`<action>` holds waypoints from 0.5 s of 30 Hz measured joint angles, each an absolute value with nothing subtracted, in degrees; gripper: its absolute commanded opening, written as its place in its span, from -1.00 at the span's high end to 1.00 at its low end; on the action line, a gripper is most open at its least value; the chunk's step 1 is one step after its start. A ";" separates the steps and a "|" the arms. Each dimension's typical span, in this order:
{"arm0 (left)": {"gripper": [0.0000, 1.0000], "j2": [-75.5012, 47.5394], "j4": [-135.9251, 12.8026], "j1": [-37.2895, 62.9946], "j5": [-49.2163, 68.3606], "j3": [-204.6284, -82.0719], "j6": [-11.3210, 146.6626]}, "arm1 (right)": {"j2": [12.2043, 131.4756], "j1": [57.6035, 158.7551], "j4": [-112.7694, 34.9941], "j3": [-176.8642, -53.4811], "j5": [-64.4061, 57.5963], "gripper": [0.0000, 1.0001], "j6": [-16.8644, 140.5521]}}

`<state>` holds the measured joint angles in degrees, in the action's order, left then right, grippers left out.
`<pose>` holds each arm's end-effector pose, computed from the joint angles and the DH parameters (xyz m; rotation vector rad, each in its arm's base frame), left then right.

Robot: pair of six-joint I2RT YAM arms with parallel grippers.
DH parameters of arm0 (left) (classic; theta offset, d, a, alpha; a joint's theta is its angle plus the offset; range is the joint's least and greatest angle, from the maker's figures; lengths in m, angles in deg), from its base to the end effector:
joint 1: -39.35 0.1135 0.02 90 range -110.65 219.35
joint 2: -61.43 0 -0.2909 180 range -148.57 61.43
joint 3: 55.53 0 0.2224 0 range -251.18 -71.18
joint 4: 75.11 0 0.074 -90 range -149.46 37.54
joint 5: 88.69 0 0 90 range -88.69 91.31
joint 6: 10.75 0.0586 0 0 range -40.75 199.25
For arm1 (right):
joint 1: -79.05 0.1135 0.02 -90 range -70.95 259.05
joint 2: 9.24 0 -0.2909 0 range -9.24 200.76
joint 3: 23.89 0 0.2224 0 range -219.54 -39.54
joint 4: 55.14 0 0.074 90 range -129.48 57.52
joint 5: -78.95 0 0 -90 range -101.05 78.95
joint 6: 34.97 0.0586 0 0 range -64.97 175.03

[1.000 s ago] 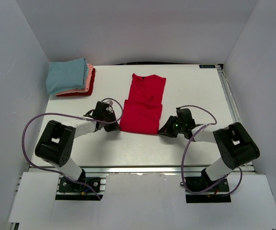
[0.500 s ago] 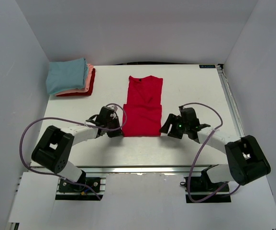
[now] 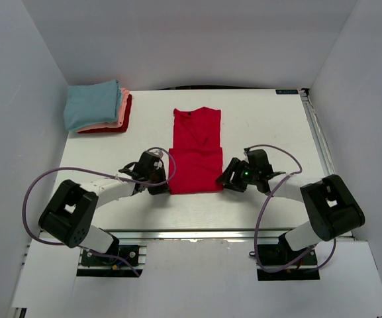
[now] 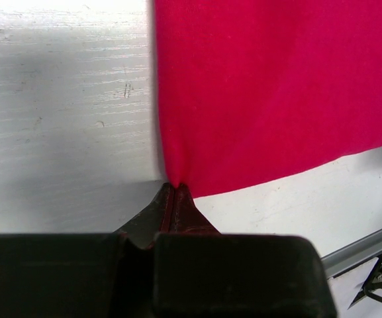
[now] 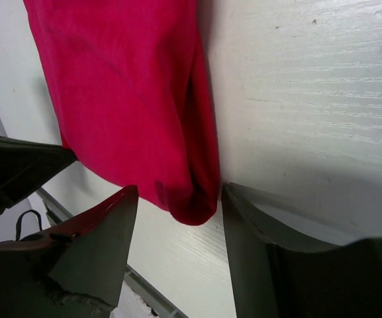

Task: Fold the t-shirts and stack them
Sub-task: Grab one side of the 2/3 rectangular tshirt with both arms

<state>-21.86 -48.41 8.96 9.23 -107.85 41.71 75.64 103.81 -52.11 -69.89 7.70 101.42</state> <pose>0.2093 -0.1321 0.1764 -0.1138 2.6862 -0.5897 0.2314 0.1275 0.1771 0.2842 2.4557 0.9710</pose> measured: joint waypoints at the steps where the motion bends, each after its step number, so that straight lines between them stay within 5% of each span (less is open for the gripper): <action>1: 1.00 -21.86 -48.17 8.96 9.19 -107.98 41.71 | 75.90 103.81 -52.61 -69.78 7.85 -0.18 102.16; 11: 1.00 -21.88 -47.67 8.96 9.17 -108.33 41.69 | 74.33 103.81 -53.05 -67.29 8.20 -0.09 106.78; 13: 1.00 -21.88 -47.67 8.96 9.17 -108.31 41.69 | 74.48 103.81 -53.42 -66.98 8.24 0.25 107.30; 15: 1.00 -21.88 -47.67 8.96 9.12 -108.31 41.69 | 75.49 103.83 -53.57 -66.56 8.09 0.98 107.47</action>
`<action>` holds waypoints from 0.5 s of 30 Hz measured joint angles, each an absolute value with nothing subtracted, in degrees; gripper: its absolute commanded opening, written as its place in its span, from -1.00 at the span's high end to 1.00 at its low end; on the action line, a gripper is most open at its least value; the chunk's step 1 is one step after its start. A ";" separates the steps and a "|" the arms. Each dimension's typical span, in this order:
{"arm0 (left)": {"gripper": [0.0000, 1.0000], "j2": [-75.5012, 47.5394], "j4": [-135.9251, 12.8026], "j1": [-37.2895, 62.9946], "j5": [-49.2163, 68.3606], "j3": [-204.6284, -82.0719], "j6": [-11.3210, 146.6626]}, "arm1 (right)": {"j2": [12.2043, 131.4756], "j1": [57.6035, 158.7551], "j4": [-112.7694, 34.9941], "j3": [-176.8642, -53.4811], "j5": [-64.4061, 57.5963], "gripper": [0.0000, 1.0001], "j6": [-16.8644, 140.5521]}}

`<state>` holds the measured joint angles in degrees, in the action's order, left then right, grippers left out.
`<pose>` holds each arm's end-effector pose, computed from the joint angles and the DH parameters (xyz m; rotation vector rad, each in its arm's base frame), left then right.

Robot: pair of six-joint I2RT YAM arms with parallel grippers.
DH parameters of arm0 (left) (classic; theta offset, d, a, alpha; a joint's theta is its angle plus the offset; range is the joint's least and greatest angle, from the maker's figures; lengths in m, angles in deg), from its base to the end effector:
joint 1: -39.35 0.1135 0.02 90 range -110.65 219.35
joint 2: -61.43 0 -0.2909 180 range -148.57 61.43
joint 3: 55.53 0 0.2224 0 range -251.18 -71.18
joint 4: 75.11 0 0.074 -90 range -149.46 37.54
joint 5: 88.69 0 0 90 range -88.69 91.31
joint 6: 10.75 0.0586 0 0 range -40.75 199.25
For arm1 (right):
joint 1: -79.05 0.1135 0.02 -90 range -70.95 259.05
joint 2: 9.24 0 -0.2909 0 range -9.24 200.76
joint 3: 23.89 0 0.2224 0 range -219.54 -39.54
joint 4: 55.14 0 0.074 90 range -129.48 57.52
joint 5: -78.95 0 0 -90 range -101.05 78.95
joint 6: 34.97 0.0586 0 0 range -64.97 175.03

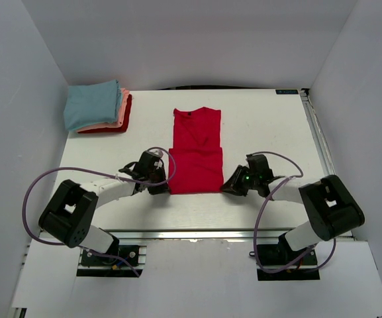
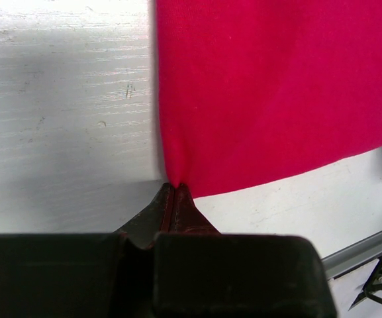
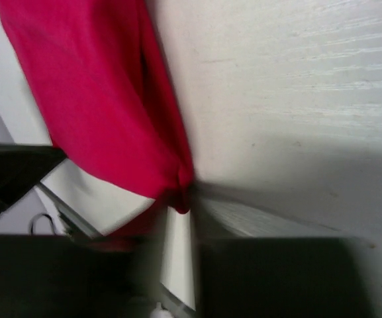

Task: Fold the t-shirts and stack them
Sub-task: Grab one side of the 2/3 rectangular tshirt with both arms, then fold the long partially folded tshirt into a neat square

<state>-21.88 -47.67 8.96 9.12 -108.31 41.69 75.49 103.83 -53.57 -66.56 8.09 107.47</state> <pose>0.2097 -0.1322 0.1775 -0.1157 2.6907 -0.5843 0.2208 0.1231 0.1649 0.4262 2.4934 1.0067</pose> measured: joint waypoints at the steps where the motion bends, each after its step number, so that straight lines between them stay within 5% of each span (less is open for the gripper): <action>1: 1.00 -21.88 -47.67 8.96 9.06 -108.31 41.69 | 76.30 103.83 -53.74 -66.43 7.83 1.00 107.37; 7: 1.00 -21.69 -47.08 8.96 8.10 -108.31 42.00 | 77.06 103.78 -56.70 -65.10 9.10 1.00 108.24; 15: 1.00 -12.07 -42.81 7.54 8.49 -105.40 41.91 | 62.90 103.94 -43.76 -59.33 8.57 1.00 103.56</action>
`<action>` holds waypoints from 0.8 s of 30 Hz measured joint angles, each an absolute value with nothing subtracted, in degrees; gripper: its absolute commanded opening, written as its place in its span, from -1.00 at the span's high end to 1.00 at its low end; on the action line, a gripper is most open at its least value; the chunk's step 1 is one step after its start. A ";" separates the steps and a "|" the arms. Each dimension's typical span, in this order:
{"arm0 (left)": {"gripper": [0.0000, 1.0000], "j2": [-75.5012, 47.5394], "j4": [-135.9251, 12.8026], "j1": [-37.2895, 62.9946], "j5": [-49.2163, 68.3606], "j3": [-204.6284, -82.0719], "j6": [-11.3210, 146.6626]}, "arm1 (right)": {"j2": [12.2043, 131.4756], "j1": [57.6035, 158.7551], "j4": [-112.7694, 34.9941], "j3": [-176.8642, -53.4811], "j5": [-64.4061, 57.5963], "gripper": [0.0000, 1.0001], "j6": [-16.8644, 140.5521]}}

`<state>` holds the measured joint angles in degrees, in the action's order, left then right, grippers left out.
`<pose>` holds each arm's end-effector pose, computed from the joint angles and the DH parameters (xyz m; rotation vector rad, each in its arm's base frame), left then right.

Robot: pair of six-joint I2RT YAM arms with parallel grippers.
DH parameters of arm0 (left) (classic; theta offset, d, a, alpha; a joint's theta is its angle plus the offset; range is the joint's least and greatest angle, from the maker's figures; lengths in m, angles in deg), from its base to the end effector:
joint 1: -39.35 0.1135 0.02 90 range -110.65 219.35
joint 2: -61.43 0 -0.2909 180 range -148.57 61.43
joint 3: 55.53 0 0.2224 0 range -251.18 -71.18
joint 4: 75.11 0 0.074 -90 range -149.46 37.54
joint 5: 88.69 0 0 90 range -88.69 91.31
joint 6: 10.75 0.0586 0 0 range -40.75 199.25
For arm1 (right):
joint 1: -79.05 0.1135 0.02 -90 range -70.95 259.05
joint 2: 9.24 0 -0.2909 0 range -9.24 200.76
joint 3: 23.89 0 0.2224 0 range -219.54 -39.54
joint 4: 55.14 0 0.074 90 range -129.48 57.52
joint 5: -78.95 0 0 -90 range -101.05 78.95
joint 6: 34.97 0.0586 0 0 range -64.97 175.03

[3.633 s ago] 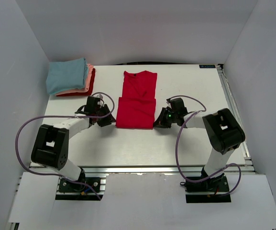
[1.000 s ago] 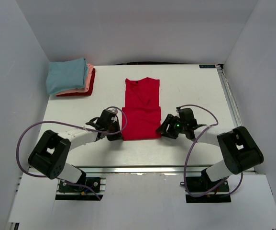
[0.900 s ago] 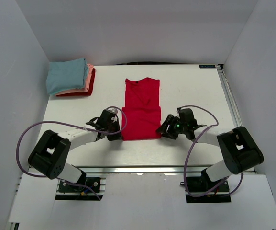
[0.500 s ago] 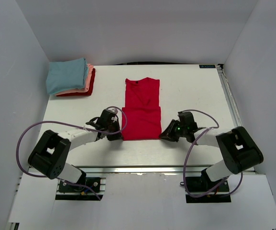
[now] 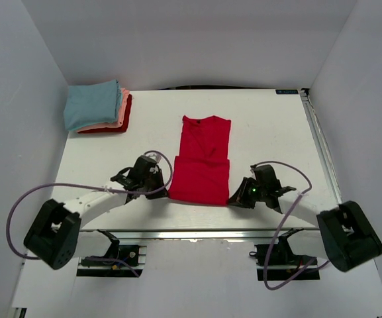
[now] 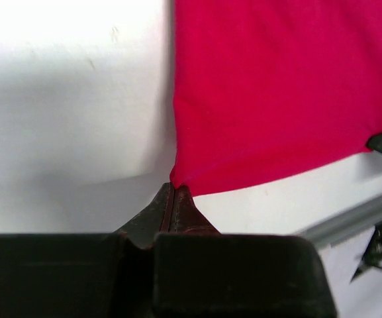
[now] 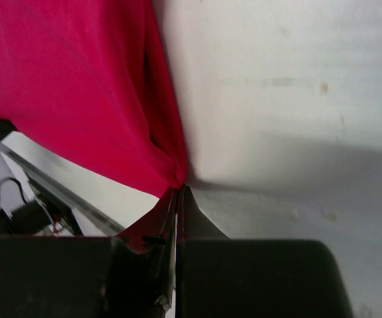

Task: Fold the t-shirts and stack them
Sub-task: Fold the long partially folded tshirt into a neat square

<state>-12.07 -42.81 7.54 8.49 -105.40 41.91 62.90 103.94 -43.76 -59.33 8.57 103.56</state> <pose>0.1790 -0.1196 0.1938 -0.0772 2.6572 -0.5994 0.1690 0.1001 0.1613 0.3626 2.5699 0.9520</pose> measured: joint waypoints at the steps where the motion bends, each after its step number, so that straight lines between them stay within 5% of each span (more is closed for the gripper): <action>1: 1.00 -10.17 -42.27 6.88 8.67 -104.59 41.60 | 60.87 103.96 -41.07 -59.29 8.66 1.00 102.62; 16: 1.00 1.64 -40.17 -19.02 -0.38 -98.56 25.65 | 37.54 103.91 -13.11 -56.16 8.88 1.00 98.01; 24: 1.00 11.25 -35.56 -24.02 -11.68 -98.62 16.42 | 31.05 103.94 -3.74 -56.73 10.01 1.00 97.73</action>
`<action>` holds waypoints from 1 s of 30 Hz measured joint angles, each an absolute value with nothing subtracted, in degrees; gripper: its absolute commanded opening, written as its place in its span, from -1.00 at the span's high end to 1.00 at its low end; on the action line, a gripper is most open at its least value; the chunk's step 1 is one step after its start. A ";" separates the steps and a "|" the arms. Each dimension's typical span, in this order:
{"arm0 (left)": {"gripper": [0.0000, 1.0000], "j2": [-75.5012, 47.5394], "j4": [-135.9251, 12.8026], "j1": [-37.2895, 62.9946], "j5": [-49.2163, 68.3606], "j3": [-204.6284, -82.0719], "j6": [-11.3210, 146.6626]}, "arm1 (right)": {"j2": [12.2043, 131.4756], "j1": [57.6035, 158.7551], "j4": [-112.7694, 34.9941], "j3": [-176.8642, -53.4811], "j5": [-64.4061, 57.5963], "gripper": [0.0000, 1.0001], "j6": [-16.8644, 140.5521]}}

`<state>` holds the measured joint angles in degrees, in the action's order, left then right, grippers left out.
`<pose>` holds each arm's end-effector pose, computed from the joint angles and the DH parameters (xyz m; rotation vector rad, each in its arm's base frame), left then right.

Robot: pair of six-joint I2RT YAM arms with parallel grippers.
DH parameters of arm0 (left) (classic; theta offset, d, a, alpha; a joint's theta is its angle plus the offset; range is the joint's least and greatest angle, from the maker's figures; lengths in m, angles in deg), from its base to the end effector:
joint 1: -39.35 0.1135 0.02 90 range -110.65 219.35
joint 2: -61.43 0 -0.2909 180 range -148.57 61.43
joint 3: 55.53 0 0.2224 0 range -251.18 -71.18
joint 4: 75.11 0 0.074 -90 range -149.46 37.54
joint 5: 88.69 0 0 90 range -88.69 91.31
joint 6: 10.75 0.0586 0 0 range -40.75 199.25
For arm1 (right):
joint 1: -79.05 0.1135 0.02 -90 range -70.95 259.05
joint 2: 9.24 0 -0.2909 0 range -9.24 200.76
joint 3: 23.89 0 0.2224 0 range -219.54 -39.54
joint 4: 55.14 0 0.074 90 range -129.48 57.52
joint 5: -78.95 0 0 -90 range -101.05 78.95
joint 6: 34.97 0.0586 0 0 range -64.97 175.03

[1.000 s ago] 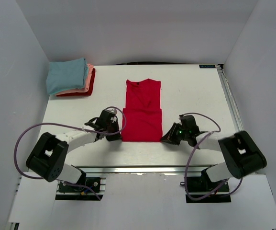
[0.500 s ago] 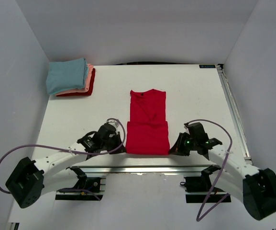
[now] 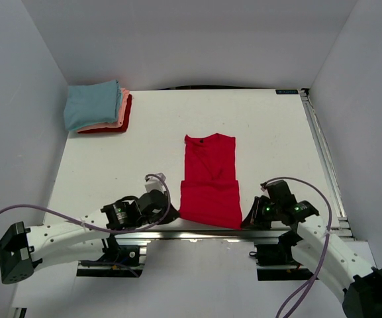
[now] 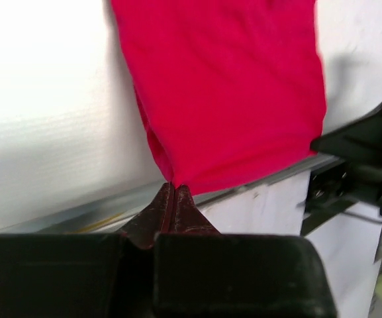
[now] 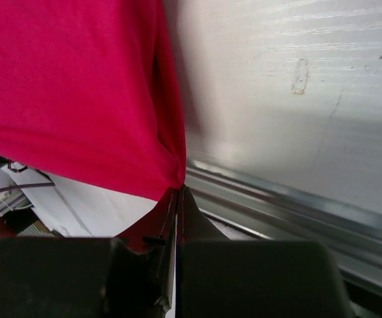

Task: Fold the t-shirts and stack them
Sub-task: Fold the long partially folded tshirt into a neat square

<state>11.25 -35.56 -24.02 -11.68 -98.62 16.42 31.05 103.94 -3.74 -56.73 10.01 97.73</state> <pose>0.0765 -0.1232 0.2142 -0.1014 2.5017 -0.7579 0.0684 0.0550 0.1626 0.2865 2.7540 0.8558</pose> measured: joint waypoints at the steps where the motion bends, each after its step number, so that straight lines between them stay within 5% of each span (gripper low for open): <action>1: 1.00 11.54 -35.19 -24.09 -12.78 -99.32 16.09 | 30.97 103.94 -2.86 -57.65 9.90 1.00 97.62; 12: 1.00 -0.81 -27.10 -23.87 -22.15 -114.49 19.74 | 38.55 103.91 2.19 -72.97 6.14 1.00 94.49; 30: 1.00 -17.82 -25.66 -3.67 -16.97 -133.03 37.32 | 58.37 103.02 0.66 -93.03 0.46 1.00 90.01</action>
<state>-17.82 -25.66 -3.67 -16.97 -133.03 37.32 58.37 103.02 0.66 -93.03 0.46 90.01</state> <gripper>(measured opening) 0.009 0.008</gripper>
